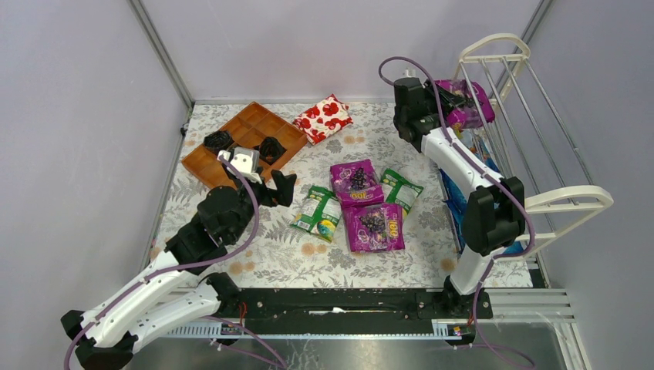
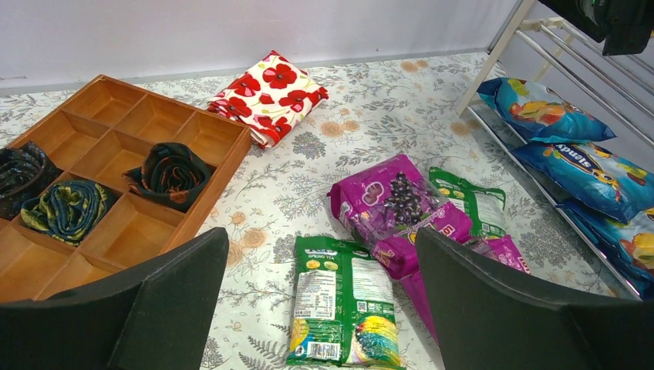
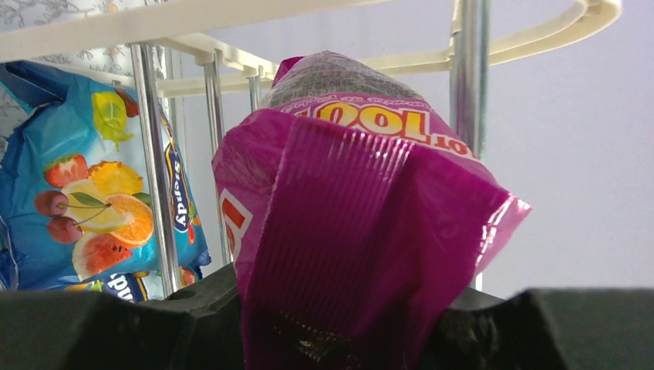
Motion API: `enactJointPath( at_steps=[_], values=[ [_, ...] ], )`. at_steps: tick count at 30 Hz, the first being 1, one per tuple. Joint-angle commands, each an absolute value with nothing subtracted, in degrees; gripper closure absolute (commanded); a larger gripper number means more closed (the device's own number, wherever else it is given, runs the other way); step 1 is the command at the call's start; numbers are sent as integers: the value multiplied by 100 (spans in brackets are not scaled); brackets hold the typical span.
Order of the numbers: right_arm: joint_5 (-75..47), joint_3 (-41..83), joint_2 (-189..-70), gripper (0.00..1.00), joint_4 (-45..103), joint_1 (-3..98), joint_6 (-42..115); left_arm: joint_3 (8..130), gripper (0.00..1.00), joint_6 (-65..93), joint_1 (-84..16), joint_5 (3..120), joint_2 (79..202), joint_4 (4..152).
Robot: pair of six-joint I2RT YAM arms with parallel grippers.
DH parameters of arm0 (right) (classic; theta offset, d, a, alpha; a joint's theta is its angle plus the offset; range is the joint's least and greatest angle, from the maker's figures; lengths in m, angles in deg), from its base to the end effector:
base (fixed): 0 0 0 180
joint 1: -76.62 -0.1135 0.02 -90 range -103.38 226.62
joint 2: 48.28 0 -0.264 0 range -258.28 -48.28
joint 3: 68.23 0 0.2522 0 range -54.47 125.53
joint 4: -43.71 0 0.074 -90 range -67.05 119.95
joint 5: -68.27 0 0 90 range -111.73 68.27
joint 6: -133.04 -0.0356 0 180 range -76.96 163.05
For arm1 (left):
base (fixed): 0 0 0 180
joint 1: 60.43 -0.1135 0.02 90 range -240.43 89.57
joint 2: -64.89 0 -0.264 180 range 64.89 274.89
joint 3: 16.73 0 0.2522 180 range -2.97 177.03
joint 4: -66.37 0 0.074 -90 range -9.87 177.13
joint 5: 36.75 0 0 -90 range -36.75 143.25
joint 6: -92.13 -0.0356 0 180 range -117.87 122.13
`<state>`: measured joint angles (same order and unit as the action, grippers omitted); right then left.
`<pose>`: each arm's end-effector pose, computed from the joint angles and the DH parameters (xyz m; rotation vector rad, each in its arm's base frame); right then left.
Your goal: Place and organize the candy bags onto the shelf
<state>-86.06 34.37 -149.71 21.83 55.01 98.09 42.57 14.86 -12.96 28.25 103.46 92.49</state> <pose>0.3912 0.1205 0.3458 -0.5075 1.9152 -1.4557 0.1160 -0.1042 0.3574 0.1739 1.6651 -0.4343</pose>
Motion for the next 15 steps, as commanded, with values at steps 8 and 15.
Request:
enactJointPath(
  at_steps=[8,15],
  values=[
    [-8656,3062,-14870,71,2696,5894,9720,4247,4,1391,-1246,2710,10311,8971],
    [-8644,2923,-15044,70,3184,6074,9921,4240,4,1391,-1235,2725,10311,8964]
  ],
)
